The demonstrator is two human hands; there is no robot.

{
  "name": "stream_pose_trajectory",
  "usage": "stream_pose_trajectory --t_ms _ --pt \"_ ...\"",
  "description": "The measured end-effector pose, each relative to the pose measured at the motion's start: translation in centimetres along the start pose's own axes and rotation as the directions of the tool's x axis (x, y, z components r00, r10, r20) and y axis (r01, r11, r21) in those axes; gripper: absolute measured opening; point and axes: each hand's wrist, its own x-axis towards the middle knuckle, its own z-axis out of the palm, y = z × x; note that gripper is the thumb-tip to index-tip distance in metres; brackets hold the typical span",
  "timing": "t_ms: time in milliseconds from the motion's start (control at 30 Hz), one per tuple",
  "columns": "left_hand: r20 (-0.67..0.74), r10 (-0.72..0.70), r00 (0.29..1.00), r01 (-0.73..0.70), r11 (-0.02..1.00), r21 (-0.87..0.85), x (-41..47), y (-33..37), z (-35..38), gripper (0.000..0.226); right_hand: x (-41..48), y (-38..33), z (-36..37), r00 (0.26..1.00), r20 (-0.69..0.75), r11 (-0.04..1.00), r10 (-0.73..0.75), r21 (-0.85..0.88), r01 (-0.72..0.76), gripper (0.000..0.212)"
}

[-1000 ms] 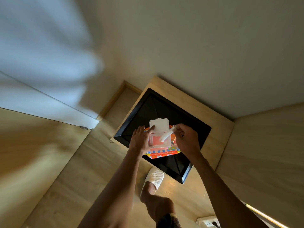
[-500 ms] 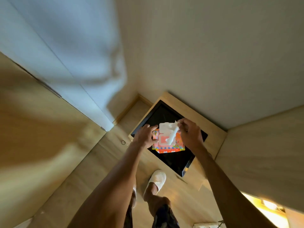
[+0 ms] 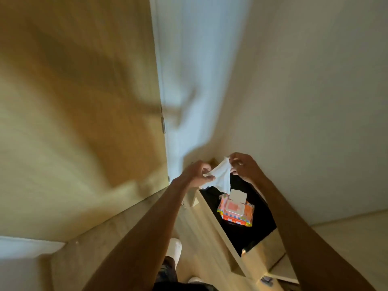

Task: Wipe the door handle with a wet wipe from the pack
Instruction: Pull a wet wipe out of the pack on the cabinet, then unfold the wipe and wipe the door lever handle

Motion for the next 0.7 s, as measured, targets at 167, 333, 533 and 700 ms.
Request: stream_pose_trajectory --t_ms 167,333,533,700 --pt "-0.12 -0.071 0.99 0.061 0.994 -0.088 -6.4 -2.8 -3.6 0.029 -2.6 -2.8 4.8 0.98 0.19 0.986 0.065 0.139 -0.092 0.018" --pt "-0.226 -0.17 0.959 0.124 0.971 -0.205 -14.4 -7.1 -7.4 0.016 -5.0 -5.0 11.4 0.831 0.546 0.971 0.101 0.128 -0.202 0.037" --pt "-0.315 -0.345 0.884 0.229 0.907 -0.352 -25.8 -13.7 -13.3 0.013 -6.7 -10.0 22.5 0.647 0.757 0.996 0.087 -0.067 -0.055 0.017" --pt "-0.299 -0.431 0.851 0.263 0.844 -0.468 -33.5 -19.2 -17.6 0.015 -9.3 -14.6 31.5 0.606 0.793 0.996 -0.056 0.084 -0.019 0.026"
